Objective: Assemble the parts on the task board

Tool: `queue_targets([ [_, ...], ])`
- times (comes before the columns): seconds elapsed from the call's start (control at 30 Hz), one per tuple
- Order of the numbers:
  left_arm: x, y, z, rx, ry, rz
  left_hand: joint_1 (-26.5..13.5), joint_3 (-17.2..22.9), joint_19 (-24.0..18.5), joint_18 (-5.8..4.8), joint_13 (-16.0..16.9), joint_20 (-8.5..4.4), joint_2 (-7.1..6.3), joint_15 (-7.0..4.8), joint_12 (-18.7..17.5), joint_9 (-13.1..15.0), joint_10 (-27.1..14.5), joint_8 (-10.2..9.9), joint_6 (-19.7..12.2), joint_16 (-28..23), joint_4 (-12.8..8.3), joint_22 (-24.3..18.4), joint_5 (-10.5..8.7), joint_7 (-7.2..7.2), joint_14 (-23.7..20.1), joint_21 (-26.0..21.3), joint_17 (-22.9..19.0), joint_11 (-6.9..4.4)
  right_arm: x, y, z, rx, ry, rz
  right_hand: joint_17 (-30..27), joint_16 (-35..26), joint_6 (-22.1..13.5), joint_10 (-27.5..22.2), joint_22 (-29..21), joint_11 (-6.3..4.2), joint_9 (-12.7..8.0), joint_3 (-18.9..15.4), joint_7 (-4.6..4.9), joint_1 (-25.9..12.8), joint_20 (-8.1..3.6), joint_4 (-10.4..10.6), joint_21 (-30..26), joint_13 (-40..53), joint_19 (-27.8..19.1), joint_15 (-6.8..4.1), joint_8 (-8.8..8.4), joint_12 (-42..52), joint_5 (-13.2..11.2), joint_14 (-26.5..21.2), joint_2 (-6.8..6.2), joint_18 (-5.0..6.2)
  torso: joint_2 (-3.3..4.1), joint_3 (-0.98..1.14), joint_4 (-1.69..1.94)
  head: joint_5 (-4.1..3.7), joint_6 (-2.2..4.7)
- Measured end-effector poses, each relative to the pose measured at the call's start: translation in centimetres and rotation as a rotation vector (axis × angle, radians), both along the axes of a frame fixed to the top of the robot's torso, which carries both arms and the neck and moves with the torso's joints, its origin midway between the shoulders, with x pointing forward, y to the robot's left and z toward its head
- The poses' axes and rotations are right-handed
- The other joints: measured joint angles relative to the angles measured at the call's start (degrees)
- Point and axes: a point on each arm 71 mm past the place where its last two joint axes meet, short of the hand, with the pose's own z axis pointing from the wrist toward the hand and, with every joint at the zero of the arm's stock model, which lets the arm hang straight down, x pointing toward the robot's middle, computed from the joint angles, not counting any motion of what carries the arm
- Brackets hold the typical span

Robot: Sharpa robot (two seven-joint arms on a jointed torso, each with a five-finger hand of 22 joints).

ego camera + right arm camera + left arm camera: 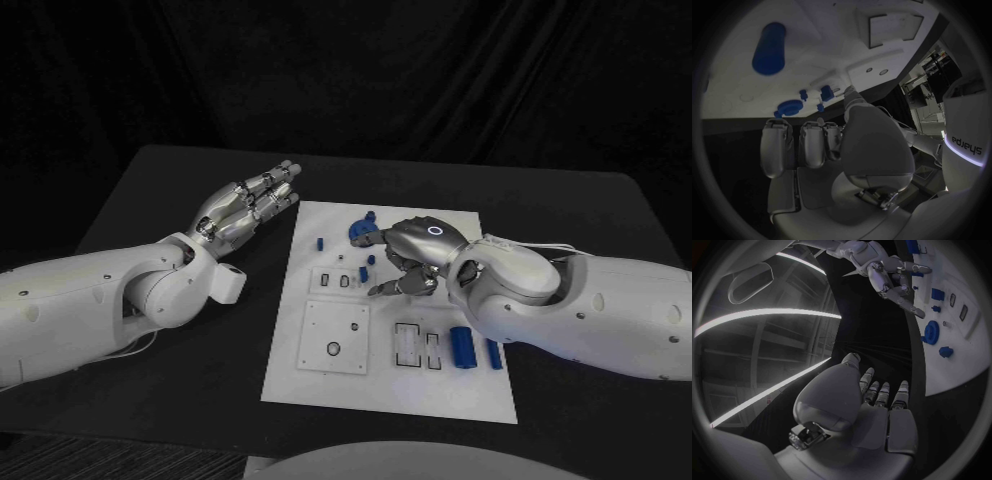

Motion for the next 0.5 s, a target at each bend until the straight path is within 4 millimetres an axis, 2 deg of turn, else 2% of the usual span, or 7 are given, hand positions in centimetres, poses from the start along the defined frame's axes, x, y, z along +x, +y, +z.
queue_targets([
  [0.13,-0.2,0.2,0.1,0.001,-0.002,0.009,-0.2,-0.5,1.7,0.00,0.1,1.23,-1.72,1.47,0.0,0.0,0.4,0.3,0.4,0.0,-0.9,0.7,0.00,0.36,0.8,1.6,0.1,0.40,-0.5,-0.6,2.9,0.042,-0.051,0.007,-0.3,0.0,0.7,0.0,0.0,0.00,-0.3,-2.4,0.73,-1.9,0.00,0.0,-0.7,0.0,0.0,0.00,0.00,-0.7,0.0,0.0,0.46,0.01,0.03,0.01,-0.01,0.24,0.24],
  [0.2,-0.3,0.2,0.2,0.004,-0.006,0.020,-0.6,-1.0,5.3,0.00,0.9,1.32,-3.48,3.22,0.7,0.3,3.3,0.9,2.2,1.4,-1.5,1.9,0.45,1.37,4.5,4.1,1.3,2.06,-0.7,-1.1,4.1,0.060,-0.070,0.004,-1.2,-0.6,0.7,0.0,0.0,0.00,-0.4,-2.8,0.73,-2.7,0.00,0.2,-1.8,0.0,0.0,0.00,0.00,-1.4,0.0,0.0,0.42,0.01,0.01,0.01,0.01,0.23,0.35],
  [0.33,-0.9,0.4,0.5,0.021,-0.025,0.070,-2.0,-2.7,22.6,-0.09,5.8,1.22,-6.94,7.19,6.6,0.7,21.6,1.7,6.2,11.5,0.1,6.8,4.20,2.23,25.2,14.9,7.1,5.75,-1.3,-2.6,6.7,0.095,-0.106,-0.012,-2.1,-1.0,2.6,-0.3,0.0,0.33,-0.5,-2.6,1.20,-3.9,0.00,0.0,-2.5,0.0,0.0,0.00,0.62,-1.8,0.0,0.0,1.57,0.00,-0.08,0.00,0.01,0.16,0.68],
  [0.37,-1.0,0.6,0.7,0.030,-0.033,0.088,-2.3,-2.8,25.7,-0.96,7.0,1.08,-7.29,7.72,9.2,0.7,25.5,1.8,6.8,14.5,0.8,7.4,4.36,1.81,28.5,16.7,8.0,7.72,-1.3,-3.1,7.3,0.103,-0.116,-0.021,-2.2,-1.2,3.2,-0.3,0.0,0.32,-0.5,-2.2,1.21,-4.1,0.00,0.0,-2.7,0.0,0.0,0.00,0.64,-1.8,0.0,0.0,1.90,0.00,-0.15,0.02,-0.01,0.19,0.74],
  [0.4,-1.1,0.9,1.0,0.046,-0.048,0.113,-2.4,-2.8,28.1,-1.36,7.9,0.96,-7.47,7.84,11.4,0.7,27.5,1.8,7.2,17.1,1.1,7.9,4.39,1.65,30.7,18.0,8.6,9.19,-1.3,-3.6,8.0,0.112,-0.128,-0.033,-2.3,-1.3,3.7,-0.3,0.0,0.33,-0.4,-1.8,1.23,-3.9,0.00,-0.1,-2.9,0.0,0.0,0.00,0.64,-1.8,0.0,0.0,2.60,0.01,-0.23,0.04,-0.05,0.23,0.82],
  [0.47,-0.9,1.3,1.7,0.075,-0.083,0.153,-2.4,-2.7,31.1,-1.36,9.3,0.79,-7.47,7.74,15.2,0.7,30.1,1.8,7.9,21.2,1.3,8.6,3.57,1.74,33.7,19.9,9.8,9.76,-1.2,-4.4,8.7,0.121,-0.142,-0.052,-2.4,-1.4,4.5,-0.3,0.0,0.32,-0.3,-1.6,1.31,-3.9,0.00,-0.2,-2.9,0.0,0.0,0.00,0.92,-1.8,0.0,0.0,3.30,0.00,-0.48,0.17,-0.23,0.40,0.87],
  [0.5,-0.7,1.5,2.3,0.090,-0.107,0.172,-2.7,-2.6,33.4,-1.36,11.2,0.59,-7.20,6.97,19.3,0.7,31.0,1.8,8.2,25.3,1.4,9.3,2.35,2.03,35.2,21.5,11.4,9.94,-1.2,-4.8,9.0,0.125,-0.146,-0.062,-2.5,-1.4,5.1,-0.4,0.0,0.40,-0.3,-1.2,1.37,-4.1,0.00,-0.2,-3.1,0.0,0.0,0.03,1.18,-2.0,0.0,0.0,3.65,0.01,-0.60,0.25,-0.32,0.51,0.90],
])
